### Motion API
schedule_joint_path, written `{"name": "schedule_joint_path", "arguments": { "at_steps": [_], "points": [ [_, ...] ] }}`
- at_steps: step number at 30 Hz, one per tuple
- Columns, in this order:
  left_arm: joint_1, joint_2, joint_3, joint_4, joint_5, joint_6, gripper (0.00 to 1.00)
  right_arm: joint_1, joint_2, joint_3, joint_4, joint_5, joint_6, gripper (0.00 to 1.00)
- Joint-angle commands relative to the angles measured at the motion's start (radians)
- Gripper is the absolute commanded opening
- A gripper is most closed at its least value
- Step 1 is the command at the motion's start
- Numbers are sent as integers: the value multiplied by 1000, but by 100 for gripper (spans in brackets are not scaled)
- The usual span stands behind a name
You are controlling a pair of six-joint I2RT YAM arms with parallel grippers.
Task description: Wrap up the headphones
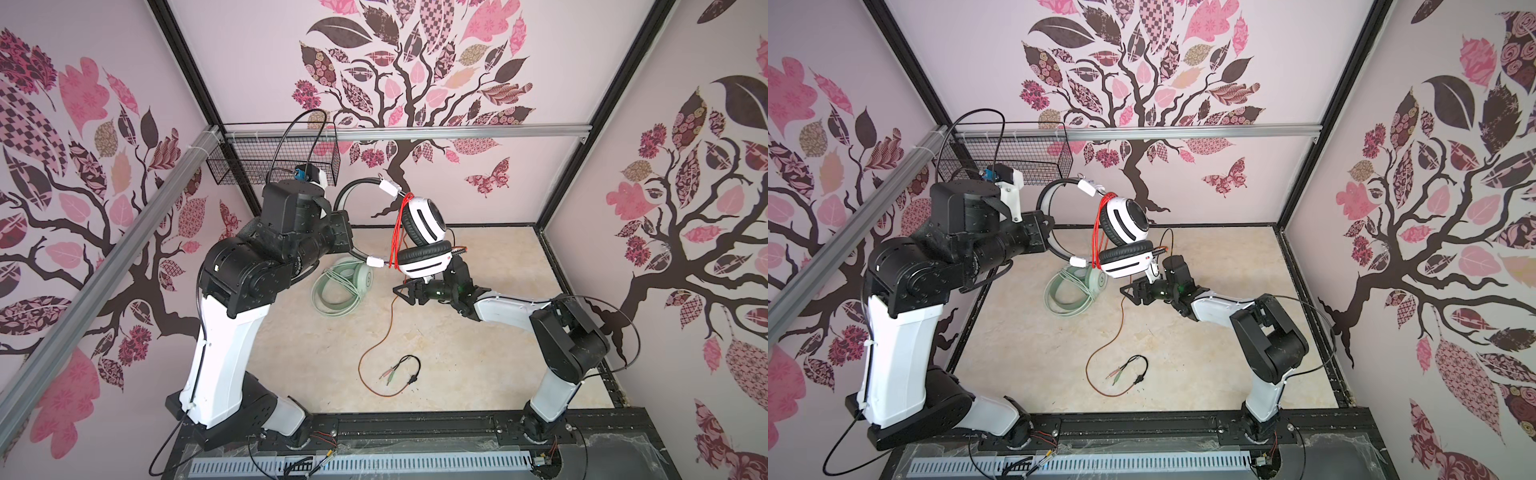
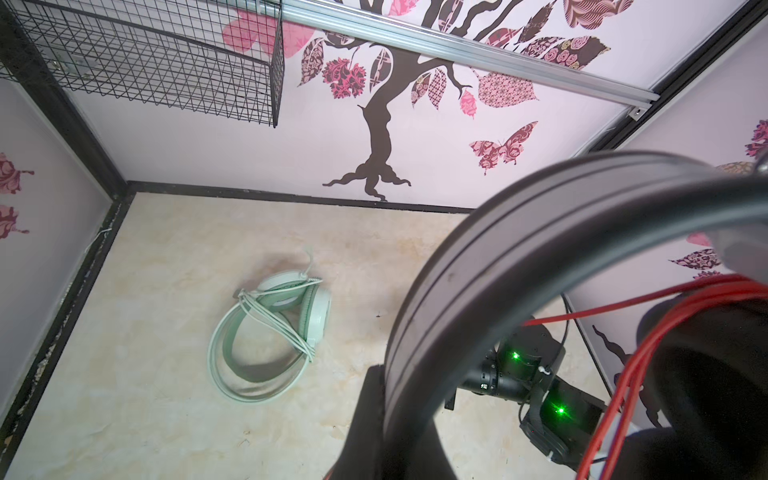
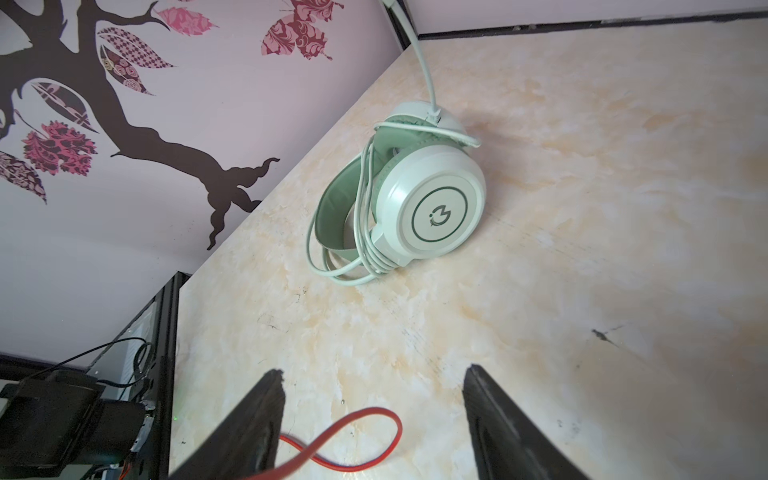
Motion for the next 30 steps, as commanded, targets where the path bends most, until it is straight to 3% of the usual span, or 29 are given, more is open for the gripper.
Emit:
{"name": "schedule_joint_path", "arguments": {
  "at_steps": [1,5,7,11,13,23,30],
  "points": [
    [6,-6,60,109,13,-31,0,2,67,-16,172,-61,120,69],
    [6,-1,68,114,12,-33,0,9,122,-14,303,-60,217,59],
    [7,4,73,113,13,-35,0,16,141,-7,343,-53,244,41],
    [11,5,77,115,4,-42,0,34,159,-27,404,-41,286,20],
    [19,6,77,123,0,-47,0,53,156,-53,402,-34,285,1],
    [274,62,79,208,171,-141,0,178,-16,-226,146,69,205,0],
    [300,96,-2,261,57,-167,0,272,-176,-222,-129,122,126,0]
  ]
}}
